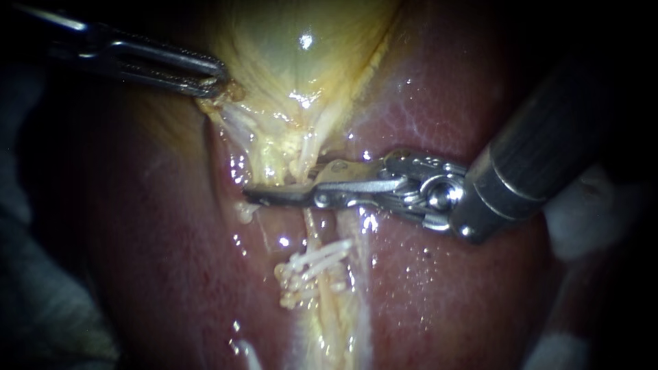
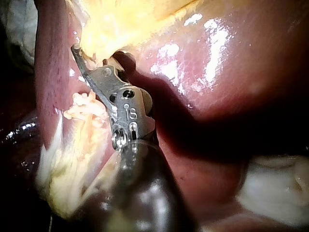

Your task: Clipping third clip right tube

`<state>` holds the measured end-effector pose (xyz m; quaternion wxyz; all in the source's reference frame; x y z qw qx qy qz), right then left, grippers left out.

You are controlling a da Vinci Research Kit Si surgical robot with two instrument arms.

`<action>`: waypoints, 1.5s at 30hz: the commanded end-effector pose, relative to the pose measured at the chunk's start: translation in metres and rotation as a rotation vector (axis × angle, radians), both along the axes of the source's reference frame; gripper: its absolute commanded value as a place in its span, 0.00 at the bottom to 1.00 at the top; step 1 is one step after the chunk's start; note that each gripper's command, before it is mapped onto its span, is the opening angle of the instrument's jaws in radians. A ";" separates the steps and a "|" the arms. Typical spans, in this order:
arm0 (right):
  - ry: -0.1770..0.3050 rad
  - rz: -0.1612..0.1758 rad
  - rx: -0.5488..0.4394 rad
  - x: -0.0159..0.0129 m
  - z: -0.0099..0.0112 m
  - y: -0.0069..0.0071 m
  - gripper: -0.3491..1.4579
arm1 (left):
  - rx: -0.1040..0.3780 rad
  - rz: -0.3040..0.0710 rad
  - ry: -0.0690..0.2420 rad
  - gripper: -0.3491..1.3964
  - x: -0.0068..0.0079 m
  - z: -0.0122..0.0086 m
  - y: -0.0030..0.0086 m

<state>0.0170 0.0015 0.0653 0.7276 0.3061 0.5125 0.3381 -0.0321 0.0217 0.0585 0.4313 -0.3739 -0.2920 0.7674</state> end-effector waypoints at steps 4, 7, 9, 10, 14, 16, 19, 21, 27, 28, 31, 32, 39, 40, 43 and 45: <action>0.002 0.002 0.000 0.0001 0.0000 0.0001 0.33 | 0.000 0.001 -0.001 0.00 0.0000 0.0000 0.0000; 0.002 0.002 0.000 0.0001 0.0001 0.0002 0.40 | 0.000 0.001 -0.001 0.00 0.0001 0.0000 0.0000; 0.005 0.004 0.000 0.0001 0.0001 0.0003 0.43 | 0.000 0.001 -0.001 0.00 0.0001 0.0000 0.0000; 0.010 0.007 0.000 0.0001 0.0001 0.0004 0.44 | 0.000 0.001 -0.001 0.00 0.0001 0.0000 0.0000; 0.010 0.007 0.000 -0.0001 0.0004 0.0006 0.47 | 0.000 0.001 -0.001 0.00 0.0002 0.0000 0.0000; 0.011 0.005 0.000 -0.0004 0.0004 0.0006 0.47 | 0.000 0.001 -0.001 0.00 0.0002 0.0000 0.0000; 0.013 0.001 0.000 -0.0012 0.0004 0.0006 0.47 | 0.000 0.002 -0.001 0.00 0.0002 0.0000 0.0000; 0.015 -0.001 0.000 -0.0017 0.0004 0.0005 0.47 | 0.000 0.002 -0.001 0.00 0.0002 0.0000 0.0000; 0.045 -0.059 0.019 -0.0032 0.0007 0.0001 0.47 | 0.000 0.002 -0.001 0.00 0.0002 0.0000 0.0000; 0.055 -0.081 0.029 -0.0034 0.0007 0.0001 0.47 | 0.000 0.002 -0.001 0.00 0.0002 0.0000 0.0000; 0.066 -0.117 0.065 -0.0039 0.0010 -0.0002 0.47 | 0.000 0.002 -0.001 0.00 0.0002 0.0000 0.0000; 0.064 -0.121 0.069 -0.0041 0.0011 -0.0004 0.47 | 0.000 0.002 -0.001 0.00 0.0002 0.0000 0.0000; 0.067 -0.158 0.110 -0.0046 0.0019 -0.0016 0.46 | 0.000 0.002 -0.001 0.00 0.0003 0.0000 0.0000; 0.067 -0.159 0.115 -0.0046 0.0020 -0.0017 0.46 | 0.000 0.002 -0.001 0.00 0.0003 0.0000 0.0000; 0.066 -0.162 0.130 -0.0047 0.0021 -0.0020 0.46 | 0.000 0.002 -0.001 0.00 0.0003 0.0000 0.0000; 0.066 -0.165 0.141 -0.0048 0.0021 -0.0020 0.46 | 0.000 0.002 -0.001 0.00 0.0003 0.0000 0.0000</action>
